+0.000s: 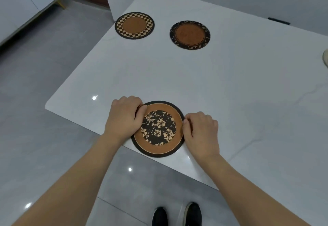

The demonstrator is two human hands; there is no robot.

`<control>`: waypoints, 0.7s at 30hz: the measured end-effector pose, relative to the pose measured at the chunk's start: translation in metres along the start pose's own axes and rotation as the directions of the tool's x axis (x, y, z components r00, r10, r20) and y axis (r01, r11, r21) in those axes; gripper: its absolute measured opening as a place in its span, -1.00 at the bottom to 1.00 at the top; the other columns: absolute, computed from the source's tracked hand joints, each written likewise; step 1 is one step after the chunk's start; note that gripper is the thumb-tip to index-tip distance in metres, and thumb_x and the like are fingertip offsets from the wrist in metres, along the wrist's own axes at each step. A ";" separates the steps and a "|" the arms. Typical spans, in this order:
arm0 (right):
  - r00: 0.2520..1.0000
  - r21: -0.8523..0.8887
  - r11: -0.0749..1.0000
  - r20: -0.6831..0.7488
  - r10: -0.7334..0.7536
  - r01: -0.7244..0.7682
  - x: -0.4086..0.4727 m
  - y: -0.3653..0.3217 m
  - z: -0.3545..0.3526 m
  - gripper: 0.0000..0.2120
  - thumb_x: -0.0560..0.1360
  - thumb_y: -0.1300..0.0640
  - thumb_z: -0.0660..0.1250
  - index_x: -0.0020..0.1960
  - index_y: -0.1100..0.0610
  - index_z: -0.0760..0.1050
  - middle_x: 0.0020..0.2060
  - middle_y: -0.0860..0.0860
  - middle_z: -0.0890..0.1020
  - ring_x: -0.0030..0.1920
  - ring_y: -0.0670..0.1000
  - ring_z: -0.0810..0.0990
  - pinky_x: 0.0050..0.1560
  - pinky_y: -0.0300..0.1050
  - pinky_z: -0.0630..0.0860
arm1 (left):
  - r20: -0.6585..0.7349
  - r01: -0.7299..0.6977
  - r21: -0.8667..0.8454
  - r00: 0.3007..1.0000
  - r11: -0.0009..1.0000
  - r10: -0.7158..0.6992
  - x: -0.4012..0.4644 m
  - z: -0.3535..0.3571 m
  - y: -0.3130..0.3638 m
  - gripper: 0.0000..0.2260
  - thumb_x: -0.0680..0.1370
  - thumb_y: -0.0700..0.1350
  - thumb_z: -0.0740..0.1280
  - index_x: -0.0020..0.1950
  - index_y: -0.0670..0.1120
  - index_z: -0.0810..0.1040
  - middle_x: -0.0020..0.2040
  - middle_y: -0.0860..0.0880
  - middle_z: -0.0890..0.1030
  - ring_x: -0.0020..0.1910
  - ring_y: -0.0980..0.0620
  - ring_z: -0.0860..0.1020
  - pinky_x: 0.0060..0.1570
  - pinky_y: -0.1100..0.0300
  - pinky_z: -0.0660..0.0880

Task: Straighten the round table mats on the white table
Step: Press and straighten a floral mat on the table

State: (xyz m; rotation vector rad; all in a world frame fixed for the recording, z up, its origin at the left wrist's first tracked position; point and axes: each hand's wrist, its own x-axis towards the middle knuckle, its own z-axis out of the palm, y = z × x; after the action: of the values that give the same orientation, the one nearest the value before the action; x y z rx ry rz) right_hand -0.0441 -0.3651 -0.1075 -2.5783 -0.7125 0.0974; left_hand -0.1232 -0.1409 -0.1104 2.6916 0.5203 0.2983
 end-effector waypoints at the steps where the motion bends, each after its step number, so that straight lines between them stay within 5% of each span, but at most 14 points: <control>1: 1.000 -0.005 1.000 -0.002 -0.006 0.006 0.001 0.000 0.001 -0.83 0.57 0.04 0.15 -0.06 0.02 0.50 -0.13 -0.06 0.51 -0.09 0.03 0.42 -0.01 -0.06 0.25 | -0.034 0.022 0.011 0.999 1.000 -0.022 0.000 0.003 -0.002 -0.74 0.60 0.06 0.15 -0.18 -0.02 0.49 -0.25 0.05 0.49 -0.23 0.02 0.41 -0.08 0.06 0.26; 21: 0.999 -0.060 0.998 0.036 -0.013 0.015 0.002 -0.004 0.001 -0.86 0.54 0.02 0.20 -0.13 0.04 0.47 -0.14 -0.05 0.49 -0.09 0.02 0.40 -0.03 -0.10 0.24 | -0.051 0.083 0.018 0.995 0.996 -0.082 0.003 0.004 -0.002 -0.78 0.57 0.00 0.18 -0.19 -0.06 0.48 -0.25 0.02 0.48 -0.22 -0.02 0.42 -0.12 0.03 0.32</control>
State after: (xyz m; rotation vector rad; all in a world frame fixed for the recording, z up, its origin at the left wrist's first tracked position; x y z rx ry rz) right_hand -0.0447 -0.3608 -0.1067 -2.6343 -0.7570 0.1196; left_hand -0.1204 -0.1392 -0.1146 2.6795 0.6511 0.3406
